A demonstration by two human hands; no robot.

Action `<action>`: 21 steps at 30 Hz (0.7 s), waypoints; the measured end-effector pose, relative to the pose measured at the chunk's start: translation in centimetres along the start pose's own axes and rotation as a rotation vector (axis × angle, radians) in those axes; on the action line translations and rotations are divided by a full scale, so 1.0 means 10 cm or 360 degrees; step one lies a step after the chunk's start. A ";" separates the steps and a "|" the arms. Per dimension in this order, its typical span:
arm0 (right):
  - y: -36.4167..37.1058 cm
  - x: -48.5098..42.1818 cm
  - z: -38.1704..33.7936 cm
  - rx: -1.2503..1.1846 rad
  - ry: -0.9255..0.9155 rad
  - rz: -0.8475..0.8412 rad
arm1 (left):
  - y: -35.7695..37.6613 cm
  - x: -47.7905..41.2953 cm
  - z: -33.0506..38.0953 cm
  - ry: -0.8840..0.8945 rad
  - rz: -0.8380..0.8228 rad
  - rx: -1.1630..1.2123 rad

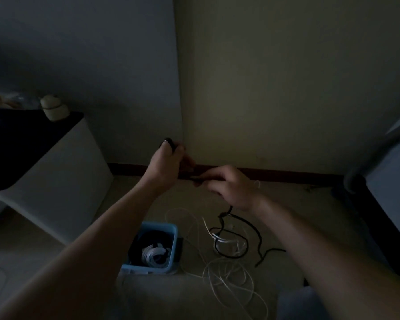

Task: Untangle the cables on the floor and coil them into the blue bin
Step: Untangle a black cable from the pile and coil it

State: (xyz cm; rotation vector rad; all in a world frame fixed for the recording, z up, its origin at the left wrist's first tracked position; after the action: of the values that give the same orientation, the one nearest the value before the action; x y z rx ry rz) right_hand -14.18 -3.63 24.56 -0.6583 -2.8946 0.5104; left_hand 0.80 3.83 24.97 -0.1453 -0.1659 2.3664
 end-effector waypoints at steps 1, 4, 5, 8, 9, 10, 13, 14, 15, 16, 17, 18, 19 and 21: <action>-0.05 -0.02 0.00 0.0054 -0.0028 0.0077 | 0.02 0.01 -0.01 0.0000 -0.0038 -0.0155; -0.17 -0.04 0.02 0.0179 -0.0103 0.0186 | 0.12 0.07 -0.06 -0.0050 -0.0333 -0.0441; -0.20 -0.04 0.02 0.0180 -0.0125 0.0185 | 0.16 0.10 -0.07 -0.0072 -0.0443 -0.0494; -0.27 -0.04 0.01 0.0175 -0.0188 0.0204 | 0.27 0.21 -0.06 -0.0162 -0.0757 -0.0599; -0.30 -0.04 0.01 0.0184 -0.0209 0.0219 | 0.30 0.24 -0.06 -0.0238 -0.0857 -0.0542; -0.32 -0.04 0.01 0.0199 -0.0222 0.0241 | 0.31 0.26 -0.06 -0.0326 -0.0945 -0.0473; -0.41 -0.04 0.02 0.0275 -0.0224 0.0357 | 0.32 0.32 -0.03 -0.0469 -0.1129 -0.0348; -0.44 -0.04 0.02 0.0315 -0.0231 0.0391 | 0.32 0.34 -0.01 -0.0446 -0.1172 -0.0379; -0.46 -0.04 0.02 0.0354 -0.0237 0.0419 | 0.33 0.36 0.02 -0.0398 -0.1210 -0.0434; -0.47 -0.03 0.03 0.0386 -0.0246 0.0440 | 0.34 0.39 0.04 -0.0351 -0.1241 -0.0479; -0.48 -0.02 0.03 0.0406 -0.0257 0.0458 | 0.35 0.40 0.05 -0.0326 -0.1259 -0.0493; -0.48 -0.02 0.04 0.0417 -0.0271 0.0473 | 0.36 0.41 0.05 -0.0326 -0.1268 -0.0482; -0.47 -0.02 0.03 0.0419 -0.0281 0.0488 | 0.36 0.41 0.05 -0.0337 -0.1277 -0.0458; -0.47 -0.03 0.01 0.0397 -0.0309 0.0532 | 0.39 0.44 0.06 -0.0358 -0.1340 -0.0379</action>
State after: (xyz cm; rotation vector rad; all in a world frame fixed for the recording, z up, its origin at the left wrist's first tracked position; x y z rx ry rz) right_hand -15.83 -7.76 26.15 -1.1110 -2.8285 1.0091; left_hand -5.10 4.09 24.70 0.0733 -0.5086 1.5113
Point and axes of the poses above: each hand's wrist, its own x-axis away from the middle knuckle, its own y-axis out of the palm, z = x × y, the point moved 5 cm from there along -x, towards the middle knuckle
